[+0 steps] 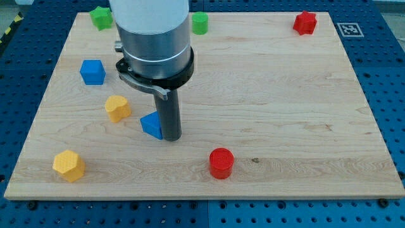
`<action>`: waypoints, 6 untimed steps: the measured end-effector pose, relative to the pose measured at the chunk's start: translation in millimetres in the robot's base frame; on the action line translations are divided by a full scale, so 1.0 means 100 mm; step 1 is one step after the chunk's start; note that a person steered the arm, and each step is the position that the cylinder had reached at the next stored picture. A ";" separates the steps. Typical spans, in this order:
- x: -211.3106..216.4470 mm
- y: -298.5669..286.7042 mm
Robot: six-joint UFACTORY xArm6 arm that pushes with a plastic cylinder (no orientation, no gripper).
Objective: Push the blue triangle closer to the yellow heart
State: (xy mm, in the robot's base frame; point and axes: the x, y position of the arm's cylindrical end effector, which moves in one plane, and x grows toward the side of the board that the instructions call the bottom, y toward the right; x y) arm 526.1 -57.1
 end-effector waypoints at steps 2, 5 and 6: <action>0.00 -0.12; 0.03 -0.45; 0.03 -0.63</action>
